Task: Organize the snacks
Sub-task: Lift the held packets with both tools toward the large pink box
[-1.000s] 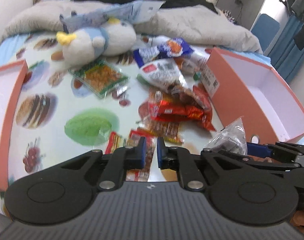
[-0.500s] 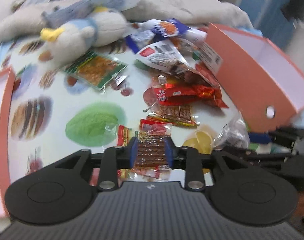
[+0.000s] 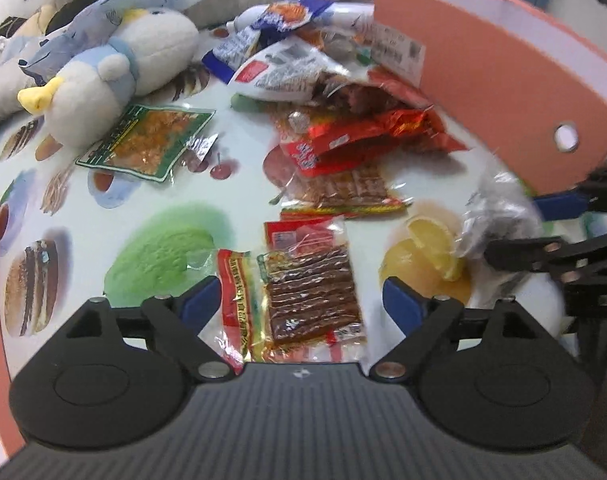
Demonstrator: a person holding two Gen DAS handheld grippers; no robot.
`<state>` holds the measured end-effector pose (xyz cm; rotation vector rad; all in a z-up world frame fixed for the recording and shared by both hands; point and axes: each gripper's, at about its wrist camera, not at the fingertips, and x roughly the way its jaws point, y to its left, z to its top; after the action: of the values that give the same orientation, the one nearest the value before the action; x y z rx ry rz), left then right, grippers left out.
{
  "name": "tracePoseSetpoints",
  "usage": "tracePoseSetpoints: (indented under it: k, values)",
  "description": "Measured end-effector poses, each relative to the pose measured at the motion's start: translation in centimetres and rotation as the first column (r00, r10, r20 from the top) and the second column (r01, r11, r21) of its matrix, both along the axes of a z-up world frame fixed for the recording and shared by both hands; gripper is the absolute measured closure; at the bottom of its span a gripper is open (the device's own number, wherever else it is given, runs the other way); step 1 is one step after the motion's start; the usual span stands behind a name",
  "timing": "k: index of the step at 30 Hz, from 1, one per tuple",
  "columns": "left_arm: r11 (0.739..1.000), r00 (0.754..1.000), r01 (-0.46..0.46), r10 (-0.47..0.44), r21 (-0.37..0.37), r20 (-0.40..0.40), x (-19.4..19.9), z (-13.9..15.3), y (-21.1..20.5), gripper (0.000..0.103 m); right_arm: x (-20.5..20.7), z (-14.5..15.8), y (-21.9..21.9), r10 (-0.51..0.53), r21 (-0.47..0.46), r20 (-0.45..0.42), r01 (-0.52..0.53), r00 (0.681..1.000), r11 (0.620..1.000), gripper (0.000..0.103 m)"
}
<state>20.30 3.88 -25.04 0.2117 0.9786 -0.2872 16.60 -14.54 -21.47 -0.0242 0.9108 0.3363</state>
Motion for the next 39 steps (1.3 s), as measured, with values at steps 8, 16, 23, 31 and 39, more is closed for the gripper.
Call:
tracePoseSetpoints:
  k: [8,16,23,31,39]
  values:
    - [0.991,0.991,-0.130,0.130,-0.036,-0.016,0.8,-1.3,0.5,0.021,0.0,-0.2,-0.1,-0.008,0.010,0.002,0.008,1.000,1.000,0.053]
    - [0.983,0.983,-0.185,0.185,-0.018,-0.006,0.6,-0.5,-0.1,0.048,0.1,0.0,0.0,-0.006,0.010,0.001,0.006,1.000,1.000,0.053]
    - [0.969,0.971,-0.239,0.239,-0.066,-0.011,0.1,0.0,0.5,0.048,0.1,0.2,-0.1,-0.006,0.015,-0.001,0.007,1.000,1.000,0.053]
    - [0.937,0.946,-0.323,0.323,-0.136,-0.024,-0.9,1.7,1.5,0.048,0.0,1.0,0.3,0.007,0.019,0.012,-0.008,1.000,1.000,0.053]
    - [0.904,0.922,-0.384,0.386,-0.189,-0.024,-1.8,4.9,2.2,0.048,0.3,2.9,0.1,0.005,0.034,0.033,-0.006,0.999,0.999,0.053]
